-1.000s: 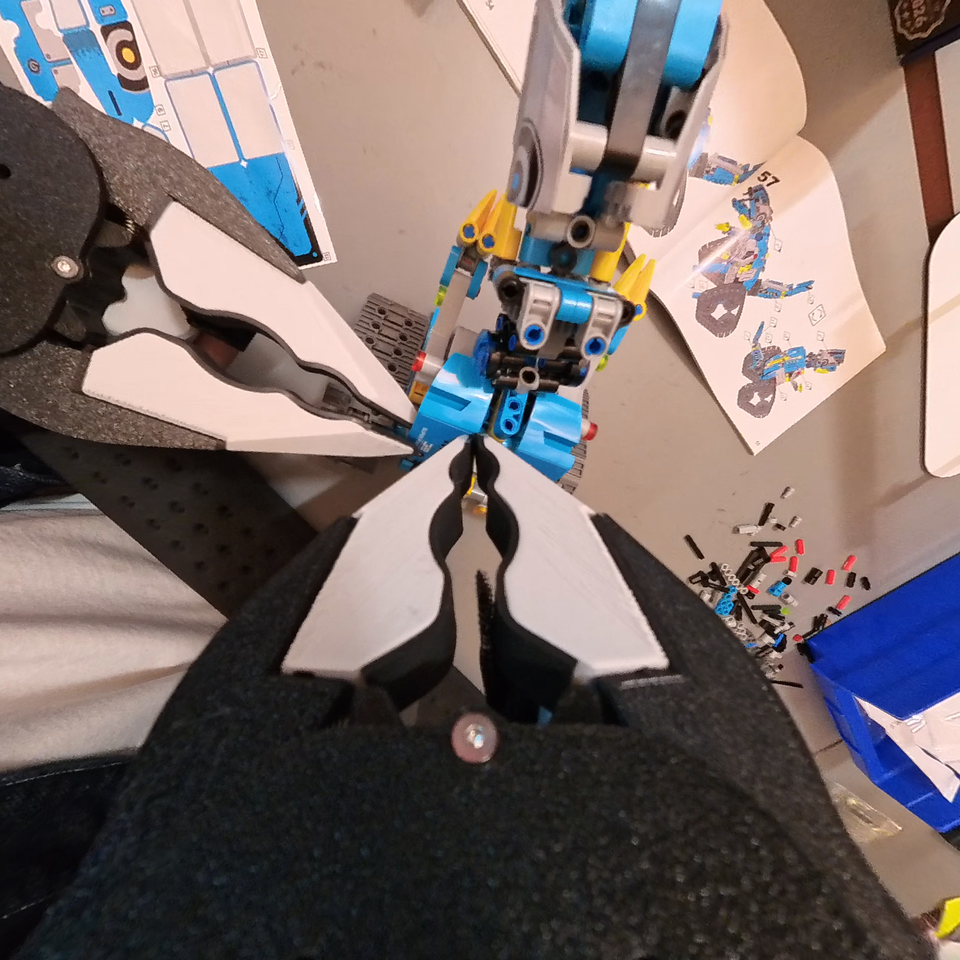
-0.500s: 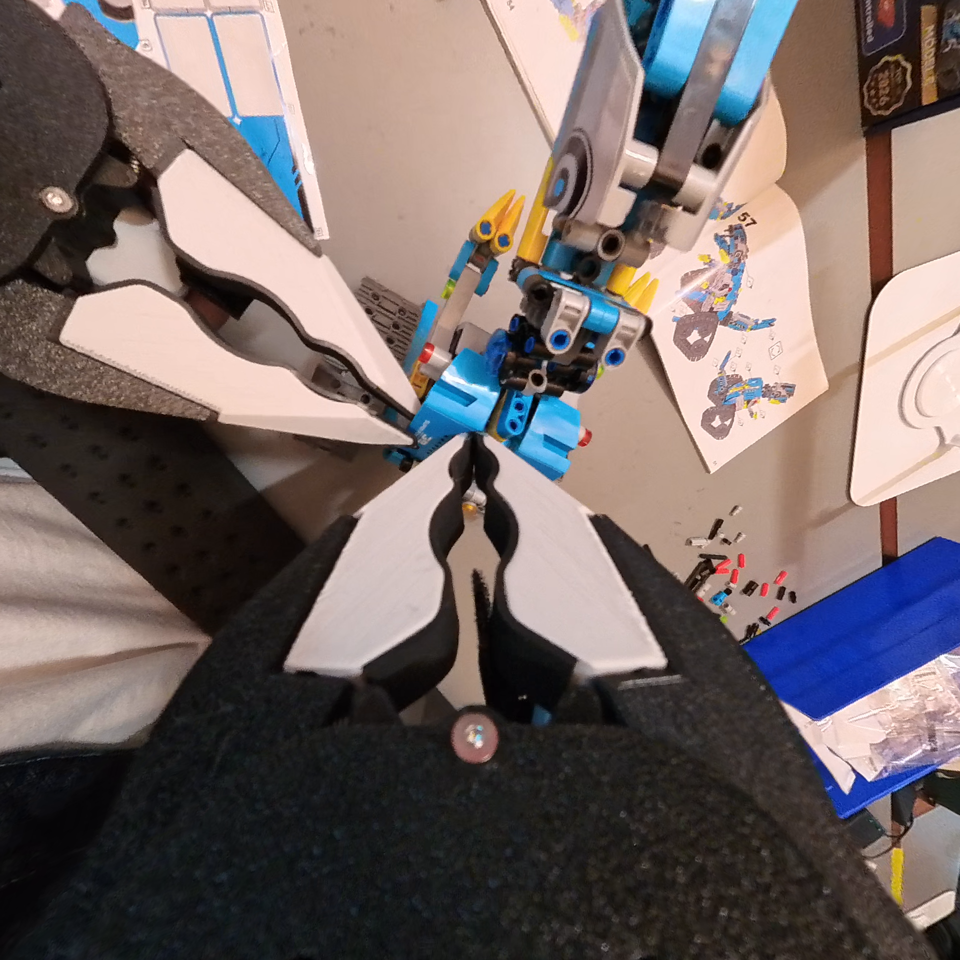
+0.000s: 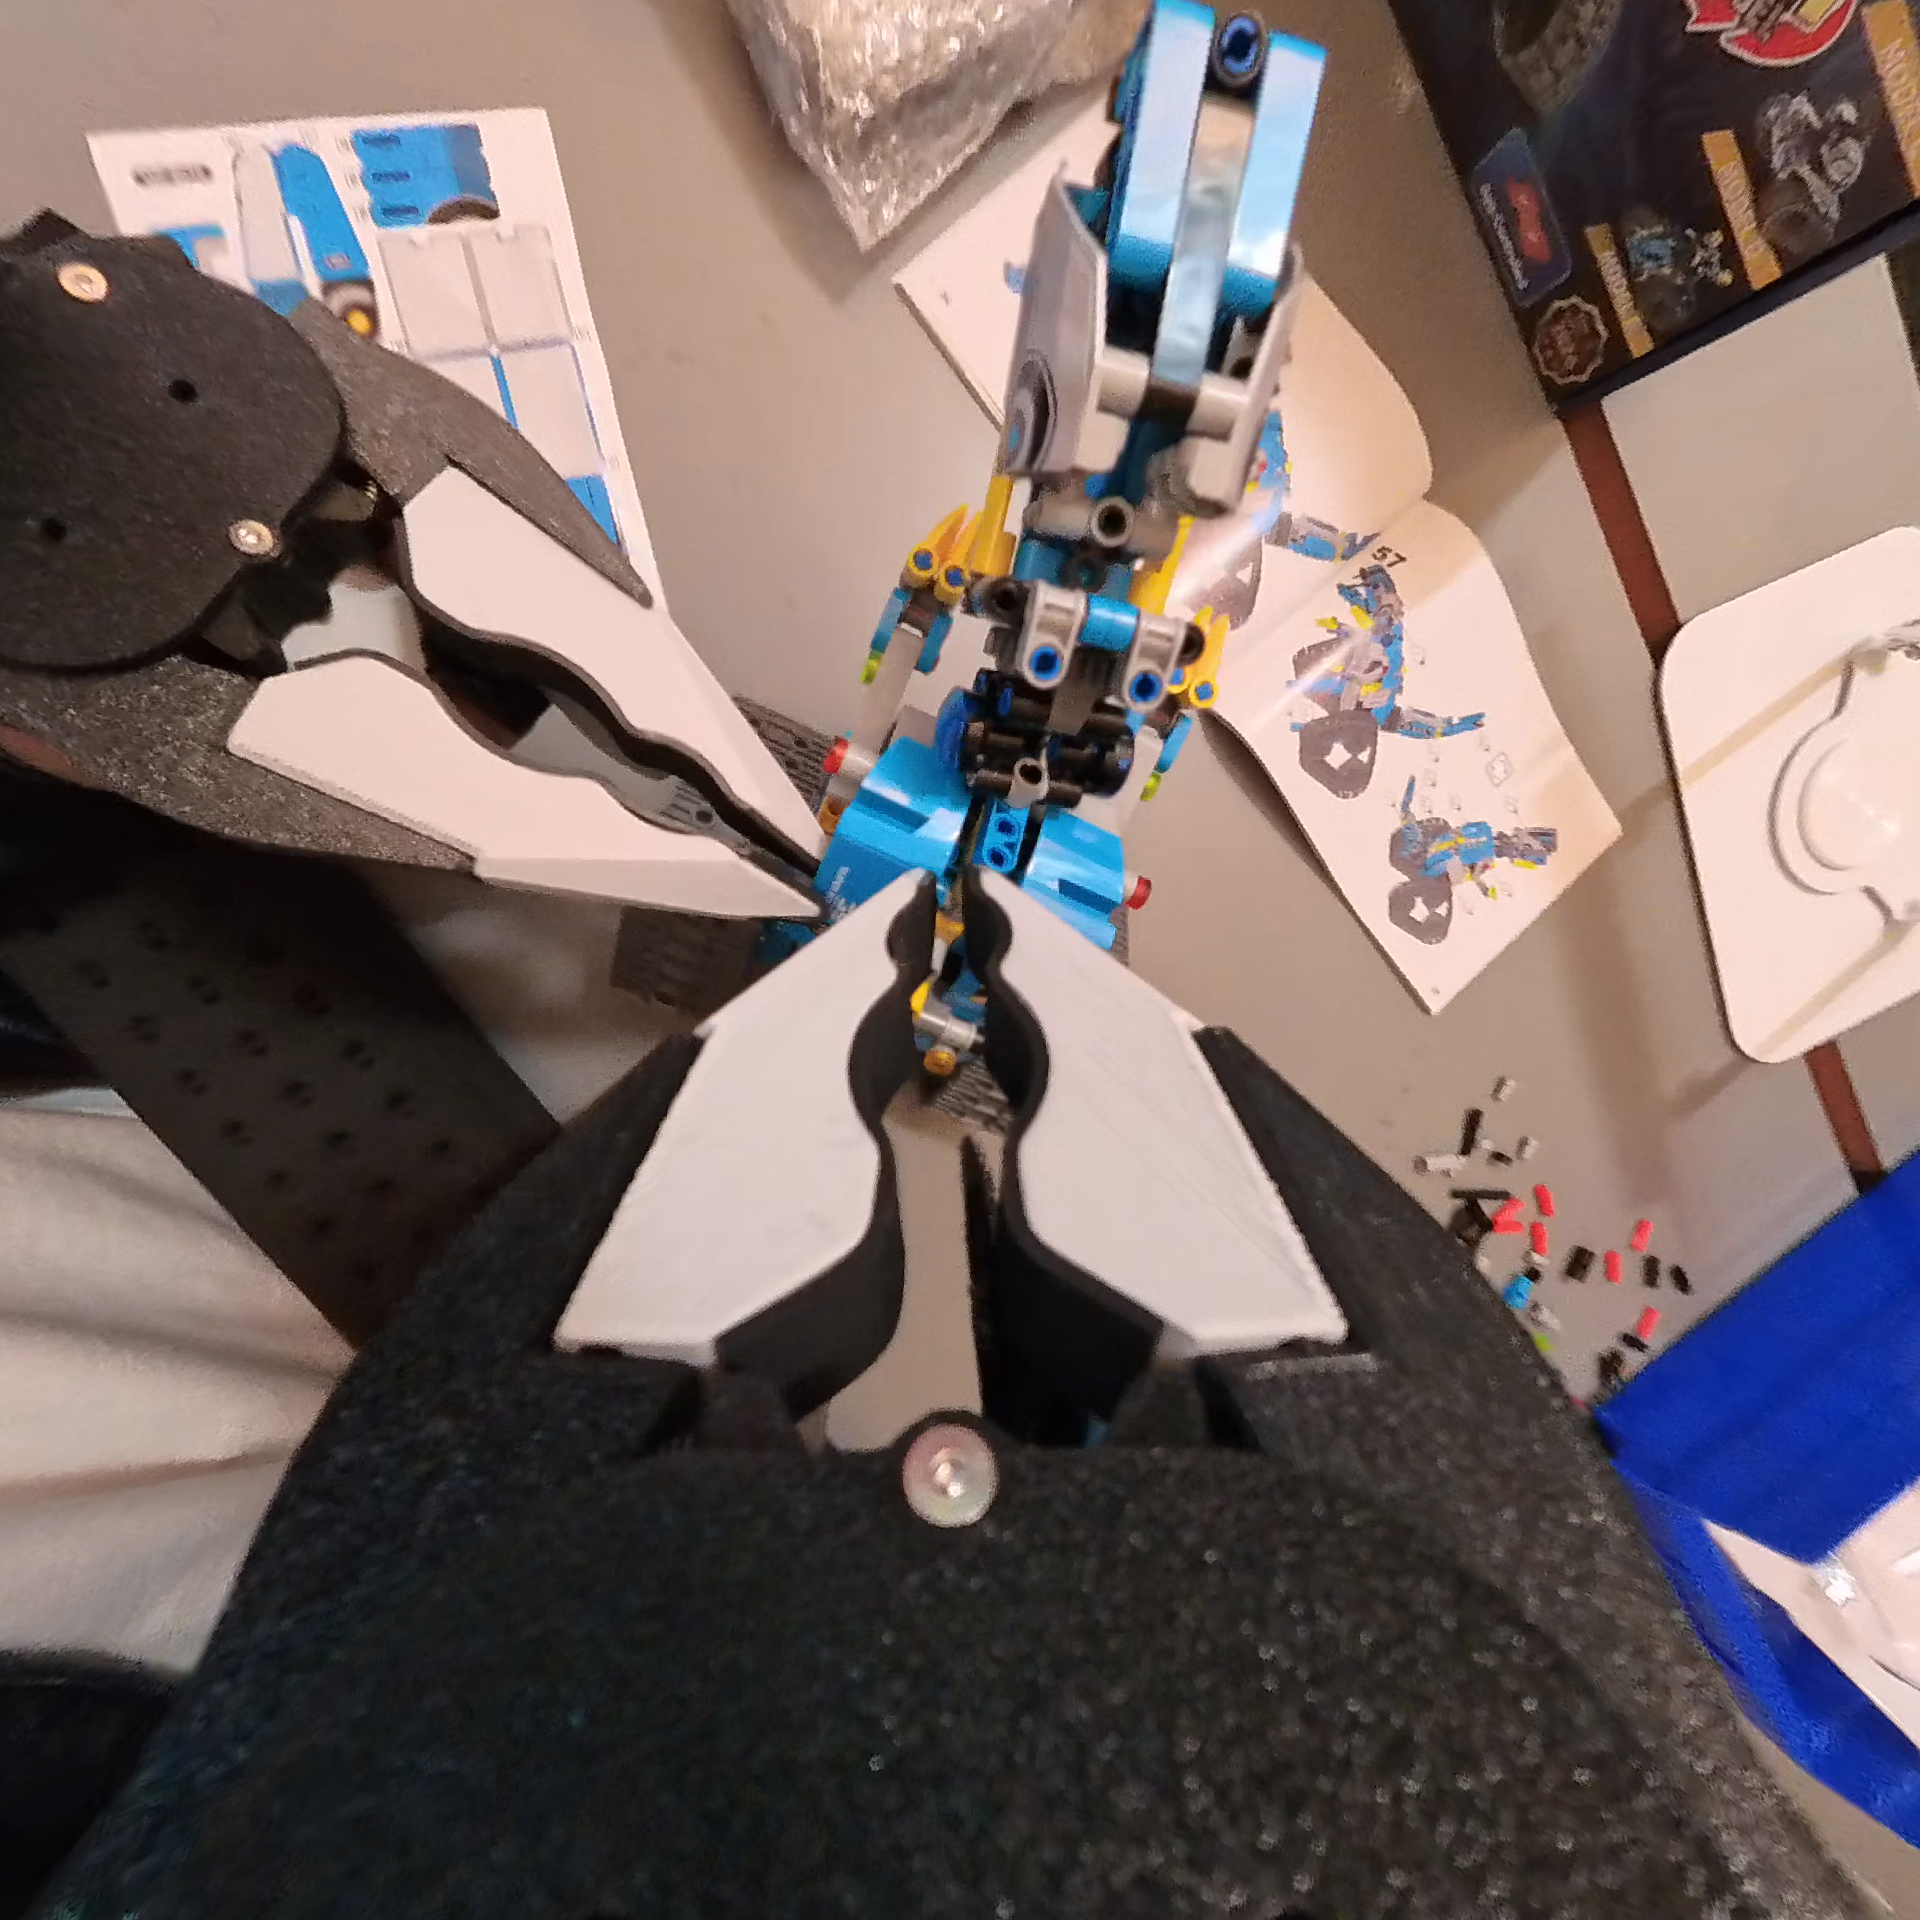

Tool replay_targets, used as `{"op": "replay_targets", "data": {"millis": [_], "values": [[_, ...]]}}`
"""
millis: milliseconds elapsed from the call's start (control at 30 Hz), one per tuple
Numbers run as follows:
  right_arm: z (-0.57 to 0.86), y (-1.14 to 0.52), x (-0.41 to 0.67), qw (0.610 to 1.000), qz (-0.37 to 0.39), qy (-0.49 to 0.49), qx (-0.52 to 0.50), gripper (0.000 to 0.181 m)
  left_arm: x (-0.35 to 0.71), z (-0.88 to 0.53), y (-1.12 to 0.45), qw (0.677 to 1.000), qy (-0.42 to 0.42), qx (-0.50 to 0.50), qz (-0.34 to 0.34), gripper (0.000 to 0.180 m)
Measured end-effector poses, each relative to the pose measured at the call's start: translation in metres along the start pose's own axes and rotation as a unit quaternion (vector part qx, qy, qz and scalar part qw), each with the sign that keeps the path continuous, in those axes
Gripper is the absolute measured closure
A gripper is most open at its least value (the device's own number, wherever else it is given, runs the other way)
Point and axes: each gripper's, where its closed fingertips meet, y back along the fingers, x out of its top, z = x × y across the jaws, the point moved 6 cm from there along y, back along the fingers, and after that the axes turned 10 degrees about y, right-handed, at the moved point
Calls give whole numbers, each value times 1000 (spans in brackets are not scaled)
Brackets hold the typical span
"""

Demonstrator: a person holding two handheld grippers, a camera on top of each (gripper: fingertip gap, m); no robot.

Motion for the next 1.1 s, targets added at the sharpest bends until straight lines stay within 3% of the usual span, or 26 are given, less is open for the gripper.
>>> {"op": "replay_targets", "data": {"millis": [233, 333, 900, 1100], "values": [[-3, -9, -18, 985, 159, -61, 28, 180, 0, 0, 0, 1000, 2, -1, 0, 178], [-3, -12, -23, 983, 169, -65, 21, 178, 0, 0, 0, 1000, 1, -2, 0, 178], [0, -16, -22, 986, 137, -70, 69, 181, 0, 0, 0, 1000, -2, 2, -1, 178], [-4, -14, -17, 996, 92, -9, 17, 181, 0, 0, 0, 1000, 0, 1, 0, 178]]}}
